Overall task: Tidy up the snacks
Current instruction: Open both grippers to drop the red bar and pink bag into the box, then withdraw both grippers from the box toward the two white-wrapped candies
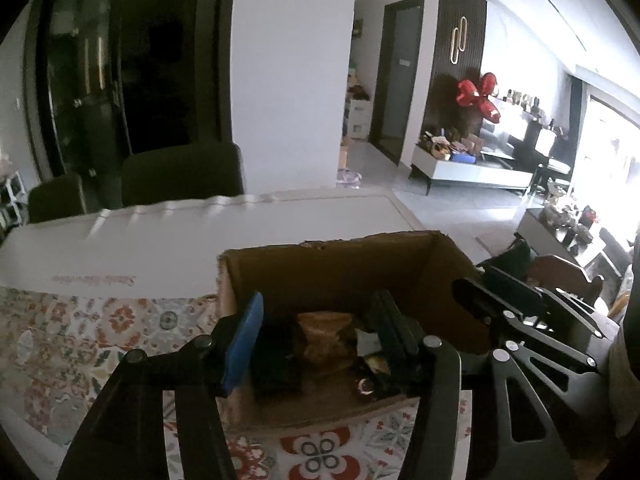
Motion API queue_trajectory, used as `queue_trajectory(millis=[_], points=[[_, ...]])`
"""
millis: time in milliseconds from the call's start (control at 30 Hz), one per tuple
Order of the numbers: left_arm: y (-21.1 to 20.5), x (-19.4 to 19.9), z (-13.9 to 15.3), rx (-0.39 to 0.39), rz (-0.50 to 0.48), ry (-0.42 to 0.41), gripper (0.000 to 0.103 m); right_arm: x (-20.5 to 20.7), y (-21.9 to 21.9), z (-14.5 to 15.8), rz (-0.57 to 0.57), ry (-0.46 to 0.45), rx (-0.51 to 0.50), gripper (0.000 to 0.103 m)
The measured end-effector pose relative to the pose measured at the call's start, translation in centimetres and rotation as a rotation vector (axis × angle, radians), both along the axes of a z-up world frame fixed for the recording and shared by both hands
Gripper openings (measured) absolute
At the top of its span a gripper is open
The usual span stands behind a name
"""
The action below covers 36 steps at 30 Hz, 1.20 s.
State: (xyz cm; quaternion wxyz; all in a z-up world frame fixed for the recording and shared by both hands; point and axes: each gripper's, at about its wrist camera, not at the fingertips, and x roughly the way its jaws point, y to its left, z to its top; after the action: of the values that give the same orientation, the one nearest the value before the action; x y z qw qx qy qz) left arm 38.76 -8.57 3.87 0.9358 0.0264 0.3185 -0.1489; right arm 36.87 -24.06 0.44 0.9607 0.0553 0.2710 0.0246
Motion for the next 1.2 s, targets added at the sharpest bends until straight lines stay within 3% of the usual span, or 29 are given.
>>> queue_trajectory(millis=[167,267,433,533,833,1200], points=[[0.7,-2.0,0.4,0.013,0.003,-0.042,0.062,-1.3,-0.1,-0.2,-0.007,0.003,0.014,0.035],[1.3,-3.5,0.7,0.010,-0.003,-0.061,0.063,-2.3,0.1,0.0,-0.003,-0.001,0.018,0.043],[2.3,-6.2,1.2,-0.010,-0.015,-0.081,0.066,-4.3,0.9,0.6,0.011,-0.025,0.007,0.044],[3.0,-7.7,1.4,-0.017,-0.015,-0.095,0.067,-5.6,1.3,1.0,0.013,-0.036,0.013,0.054],[4.5,-11.6,1.3,-0.031,-0.038,-0.100,0.068,-9.5,3.1,1.1,0.043,-0.053,0.003,0.054],[5.9,-15.8,-0.6,0.036,-0.064,-0.099,0.070,-13.1,4.7,-0.7,0.059,-0.013,-0.008,0.054]])
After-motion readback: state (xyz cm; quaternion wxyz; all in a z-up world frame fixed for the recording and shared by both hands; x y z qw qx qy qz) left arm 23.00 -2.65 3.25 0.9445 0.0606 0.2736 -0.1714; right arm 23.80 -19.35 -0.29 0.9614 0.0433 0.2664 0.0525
